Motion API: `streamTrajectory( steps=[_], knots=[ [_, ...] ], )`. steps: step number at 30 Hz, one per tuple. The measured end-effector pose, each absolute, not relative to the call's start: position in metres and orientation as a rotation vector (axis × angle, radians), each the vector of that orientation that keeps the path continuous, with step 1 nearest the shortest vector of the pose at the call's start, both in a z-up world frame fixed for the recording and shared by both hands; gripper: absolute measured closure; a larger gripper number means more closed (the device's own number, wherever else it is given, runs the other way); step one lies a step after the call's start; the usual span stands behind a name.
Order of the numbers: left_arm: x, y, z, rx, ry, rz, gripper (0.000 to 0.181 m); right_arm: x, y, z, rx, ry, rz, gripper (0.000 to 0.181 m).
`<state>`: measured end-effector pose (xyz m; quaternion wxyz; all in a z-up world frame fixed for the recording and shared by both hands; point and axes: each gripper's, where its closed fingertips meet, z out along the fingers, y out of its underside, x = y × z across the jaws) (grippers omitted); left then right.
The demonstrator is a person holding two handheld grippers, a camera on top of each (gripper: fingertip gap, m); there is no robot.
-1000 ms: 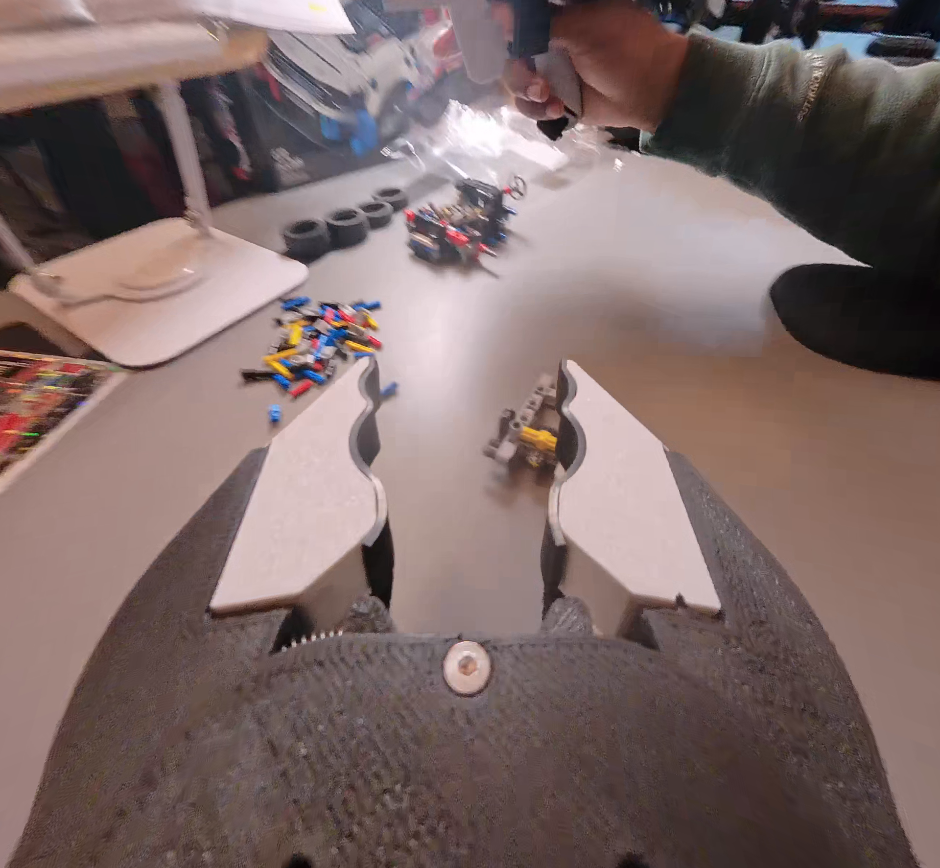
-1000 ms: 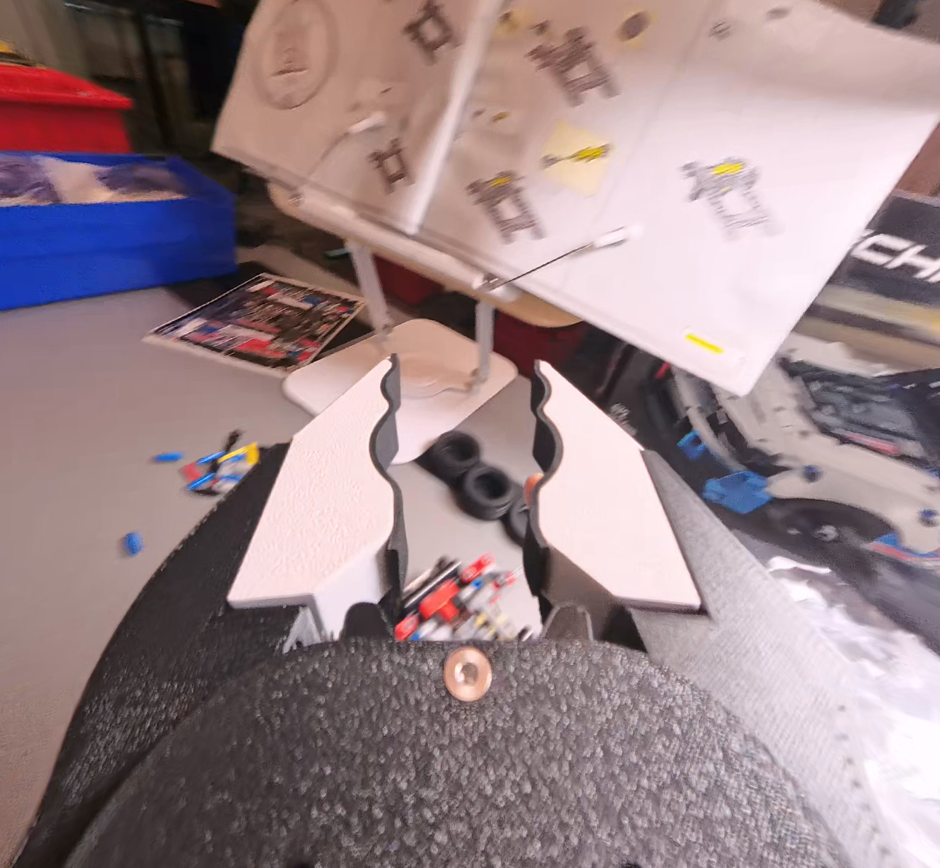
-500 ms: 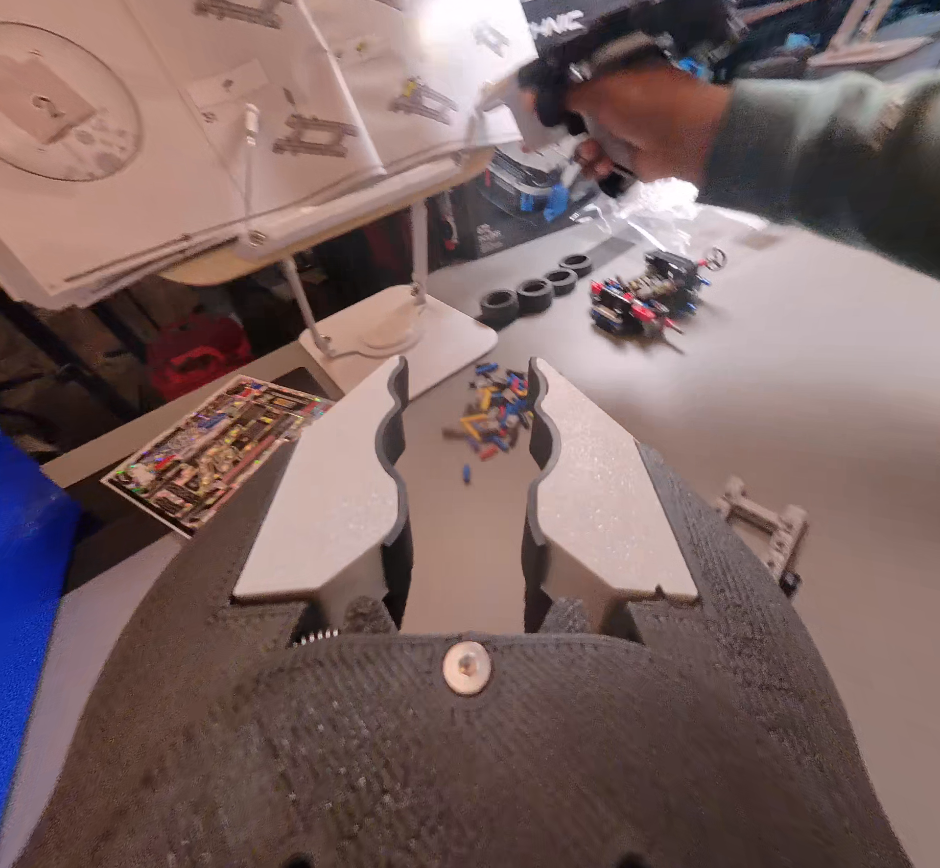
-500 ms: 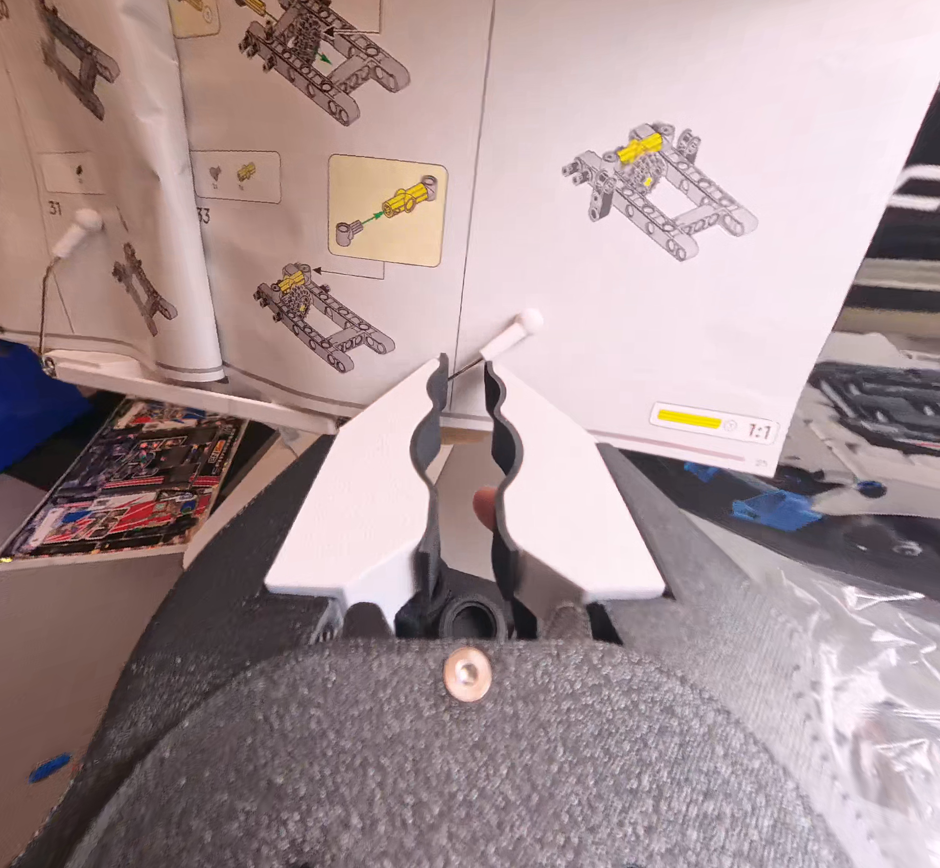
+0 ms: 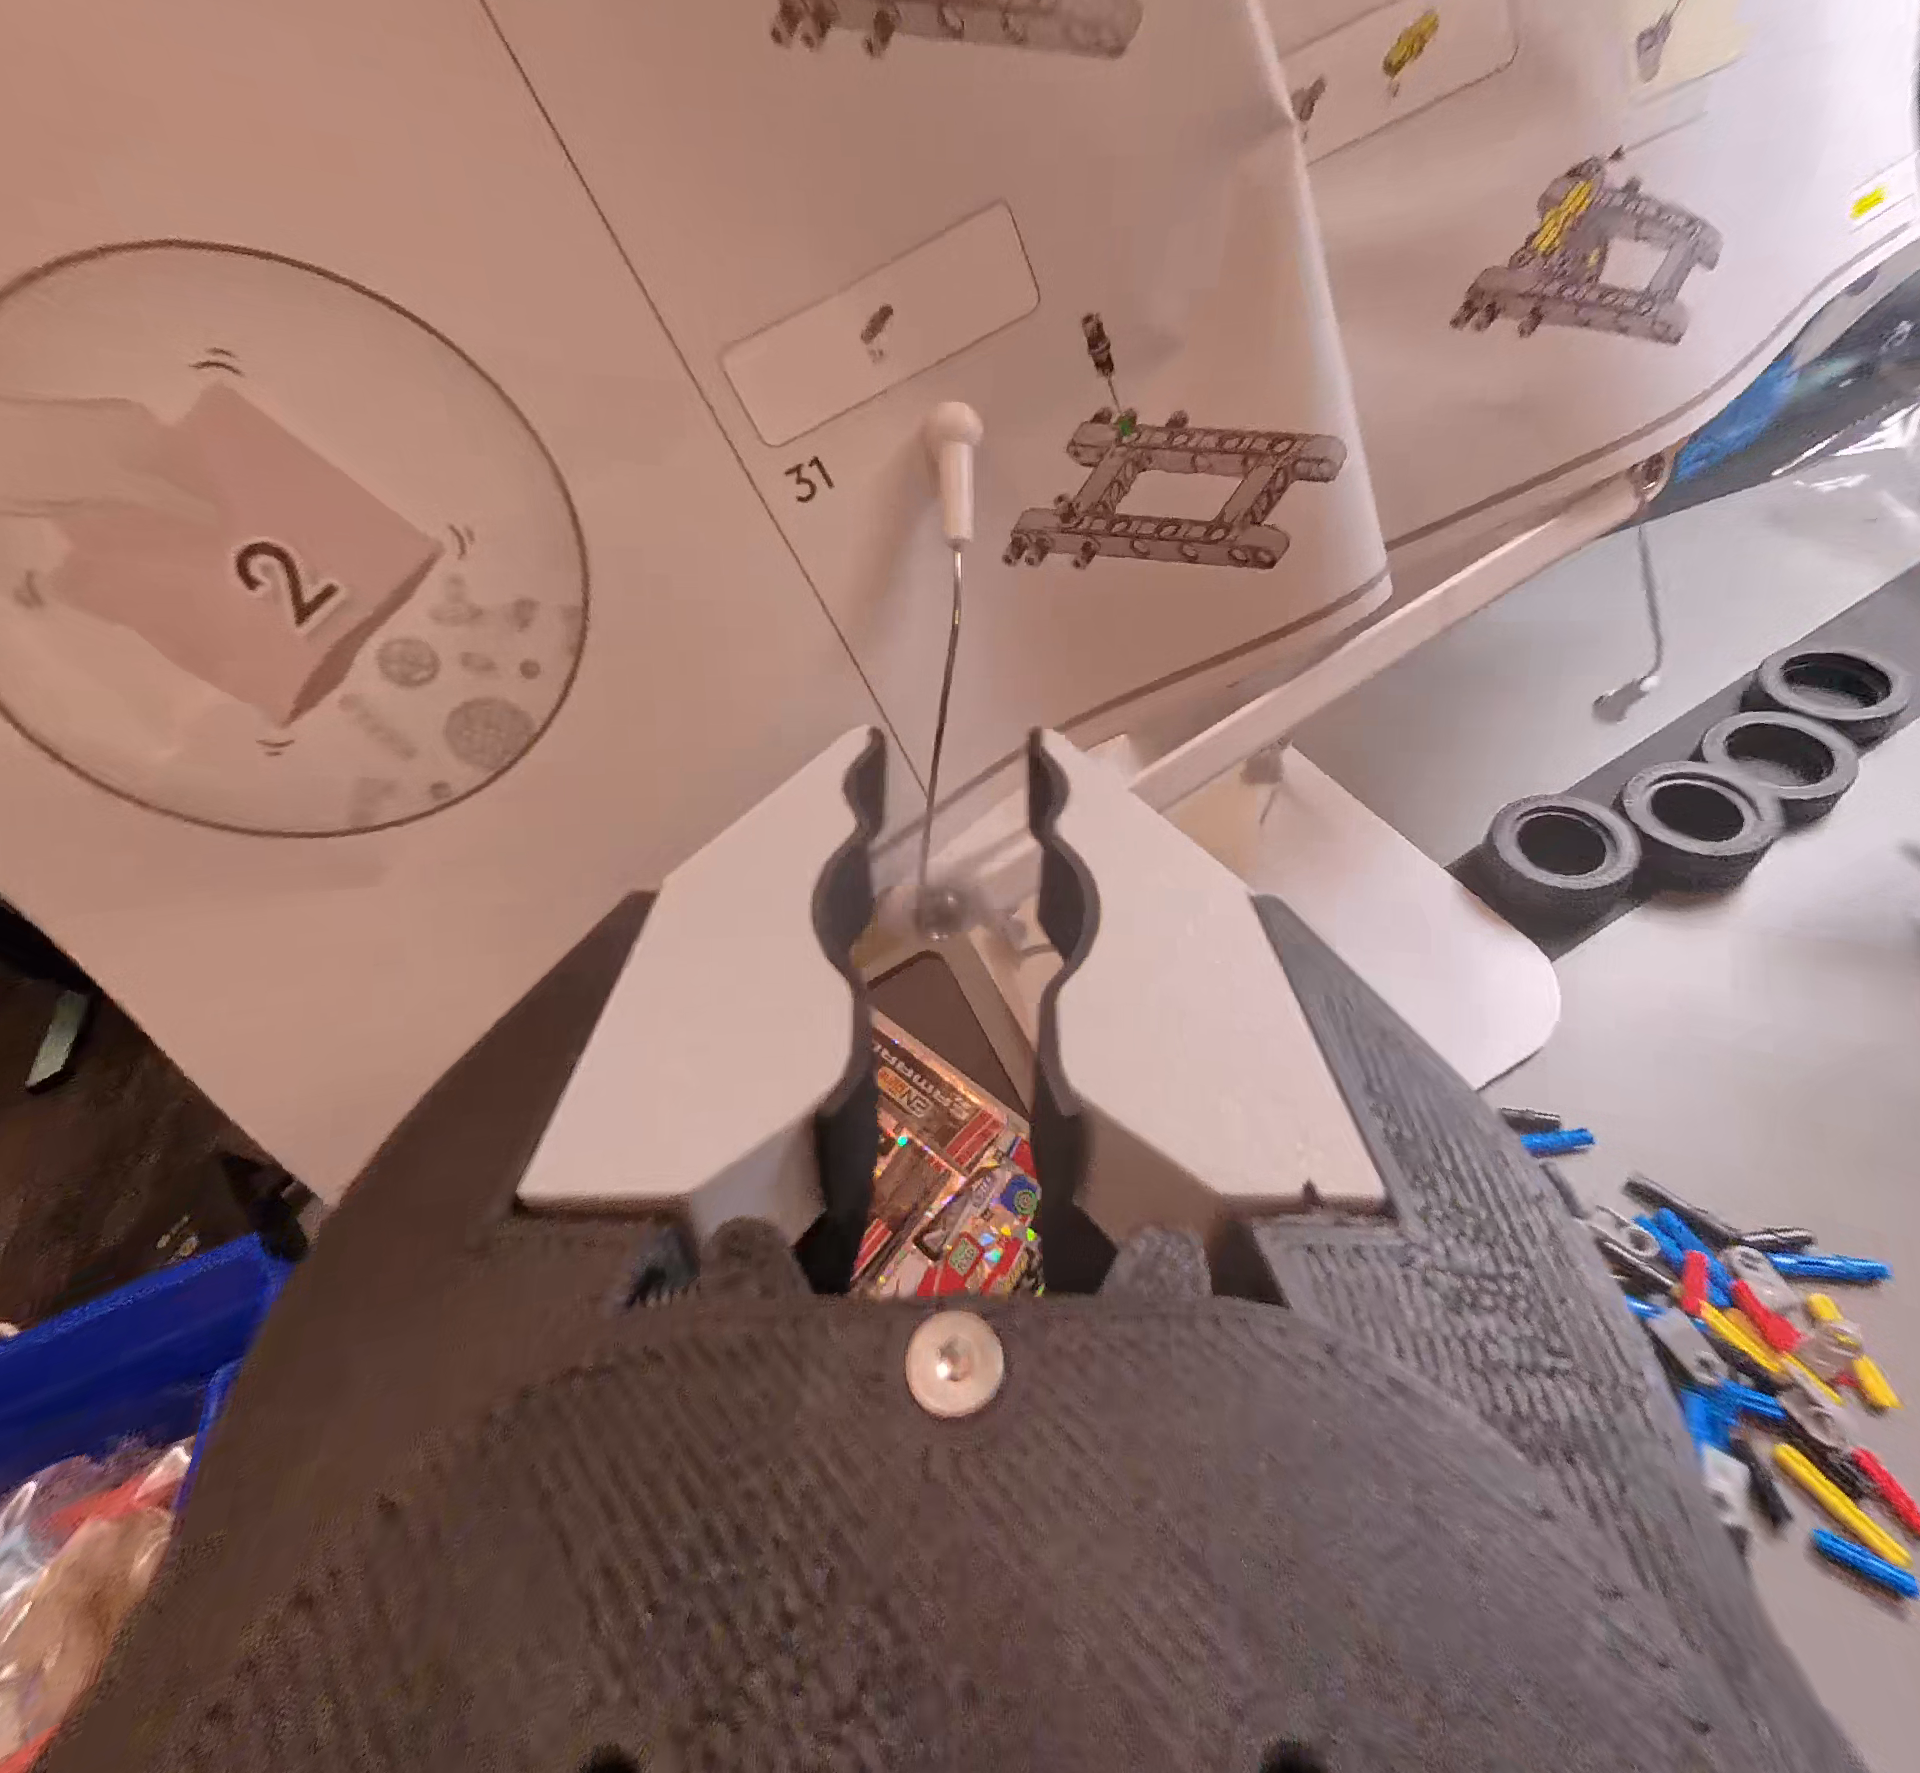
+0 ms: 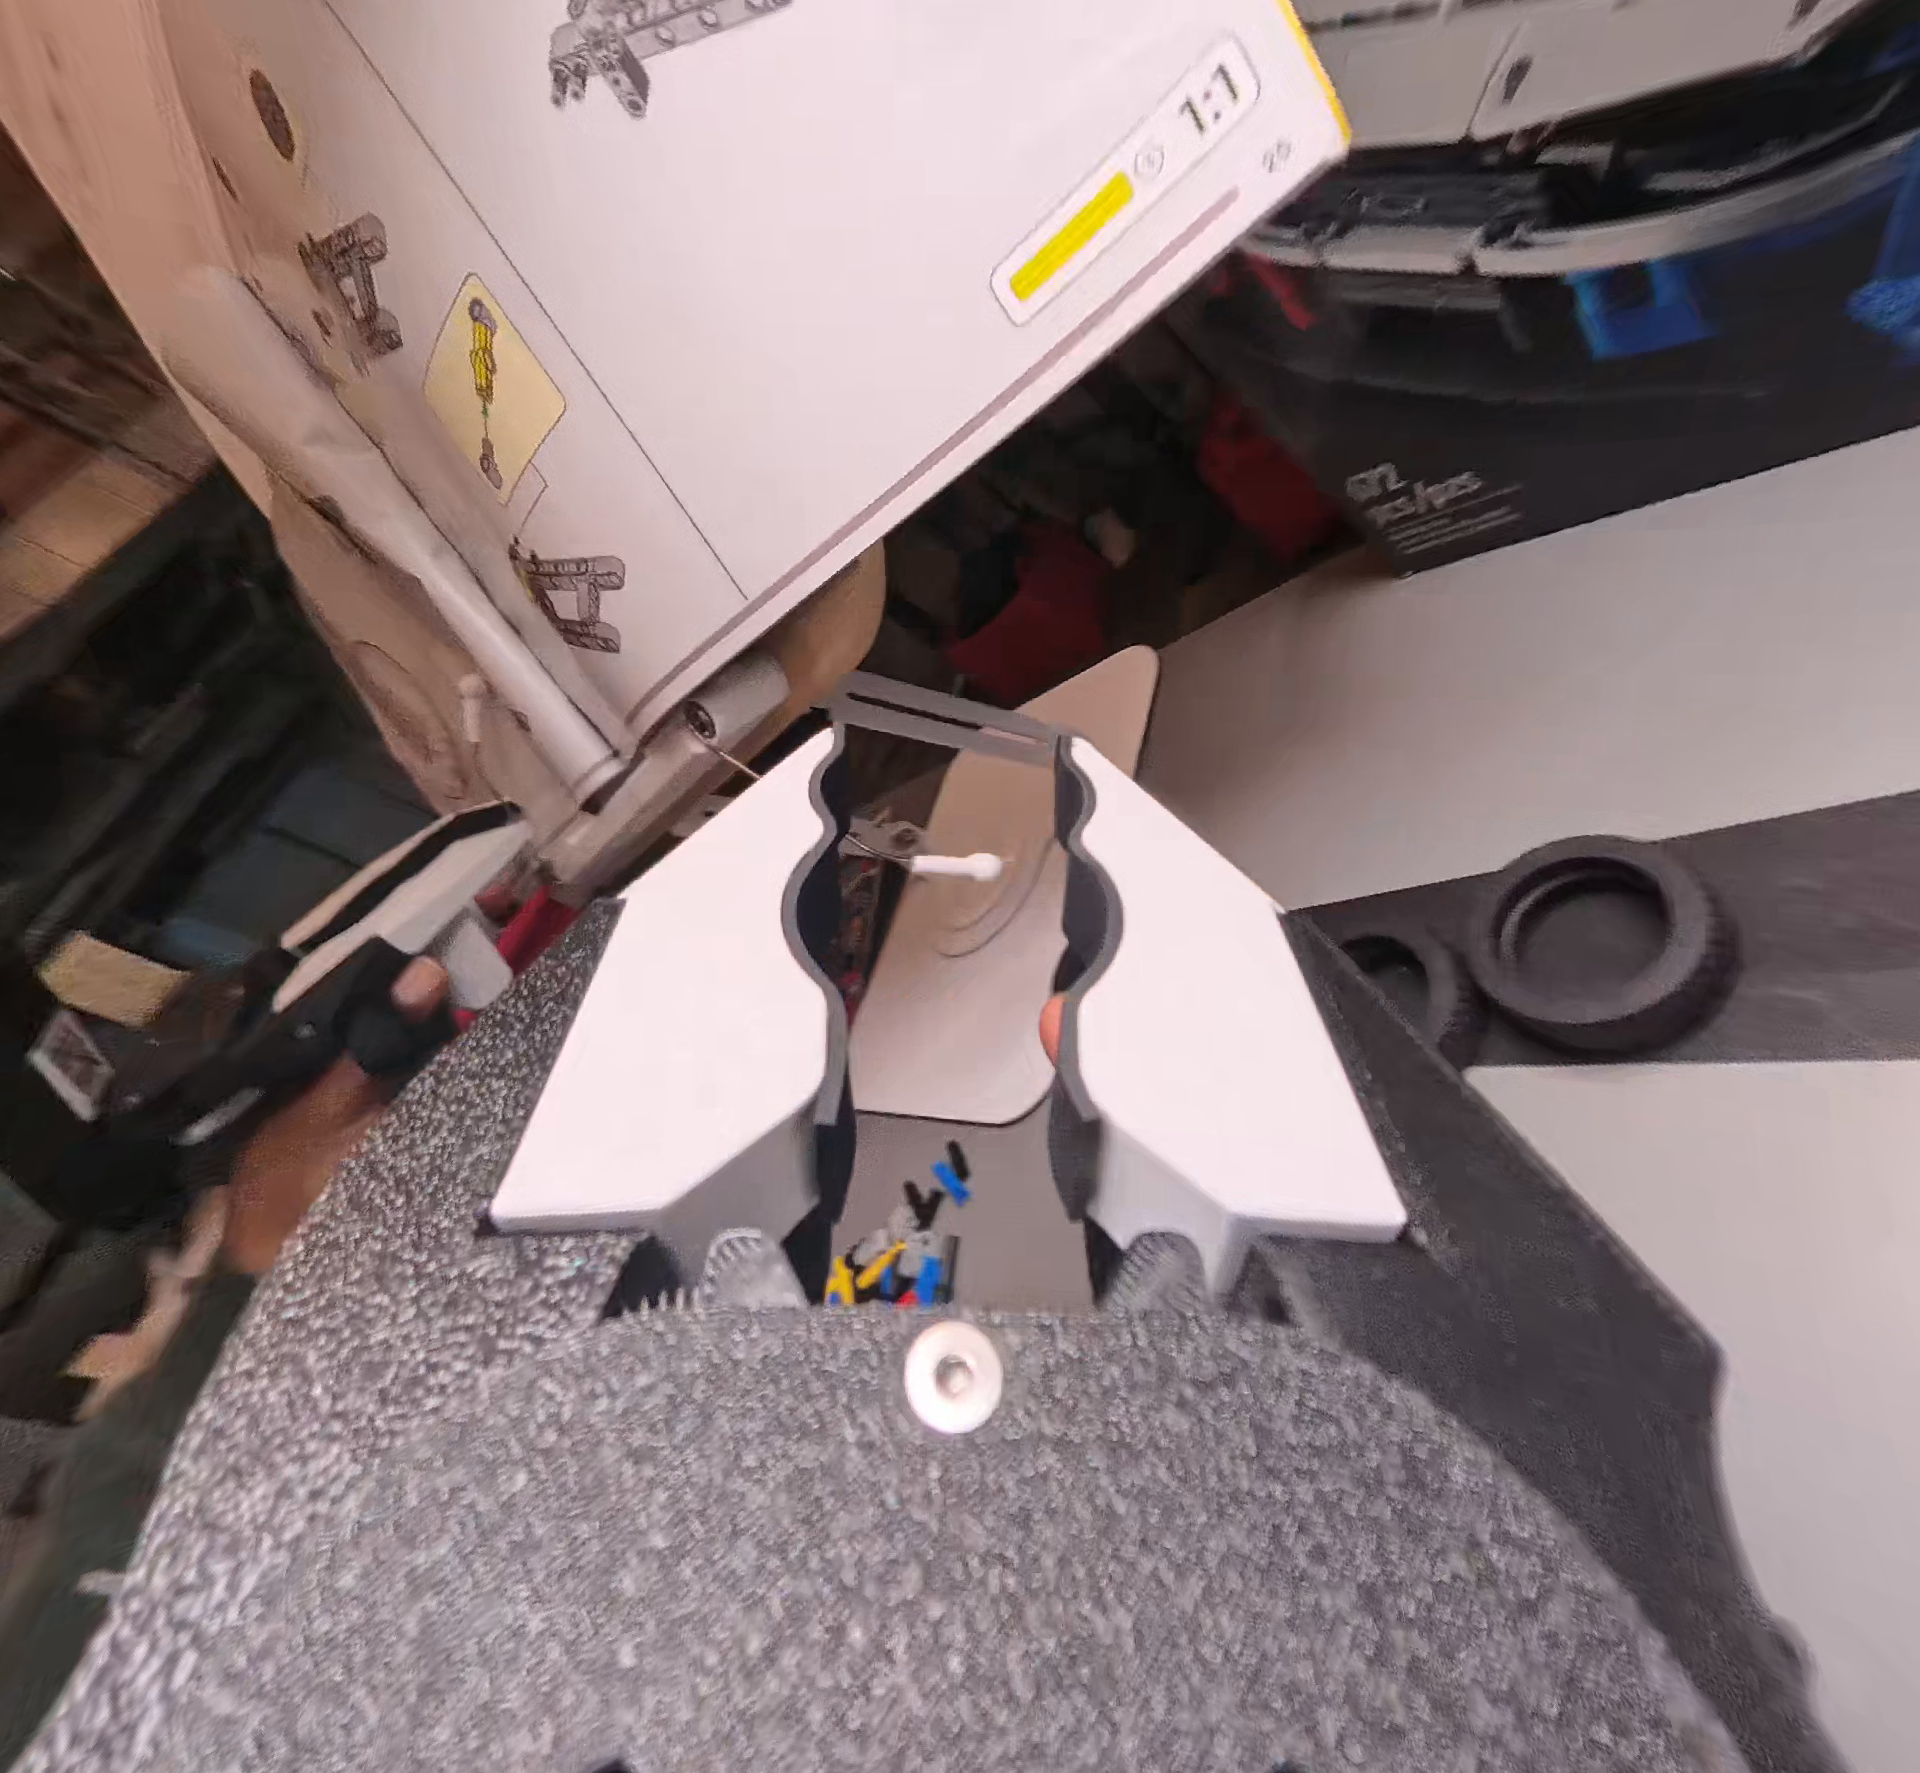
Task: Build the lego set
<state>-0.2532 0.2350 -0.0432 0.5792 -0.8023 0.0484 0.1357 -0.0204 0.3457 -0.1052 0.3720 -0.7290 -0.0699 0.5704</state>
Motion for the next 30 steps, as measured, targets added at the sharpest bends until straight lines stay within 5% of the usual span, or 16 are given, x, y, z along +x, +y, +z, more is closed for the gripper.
streamTrajectory(
  steps=[1,3,10,17,25,30],
  knots=[
    [-0.26,0.237,-0.045,-1.87,0.105,0.359,0.174,-0.012,0.348,-0.103,-1.849,-0.226,1.358,0.142],
    [-0.269,0.235,-0.042,-1.812,0.028,0.344,0.181,0.001,0.353,-0.092,-1.783,-0.332,1.141,0.139],
    [-0.294,0.205,-0.063,-1.547,-0.519,-0.238,0.176,-0.014,0.37,-0.037,-1.514,-0.615,0.653,0.115],
    [-0.285,0.191,-0.09,-1.364,-0.789,-0.671,0.171,-0.045,0.399,-0.014,-1.498,-0.71,0.618,0.092],
    [-0.258,0.153,-0.063,-1.385,-0.548,-0.375,0.155,-0.058,0.43,0.014,-1.567,-0.675,0.719,0.072],
    [-0.226,0.163,-0.019,-1.45,-0.237,-0.111,0.148,-0.07,0.429,0.018,-1.593,-0.689,0.769,0.082]
  ],
)
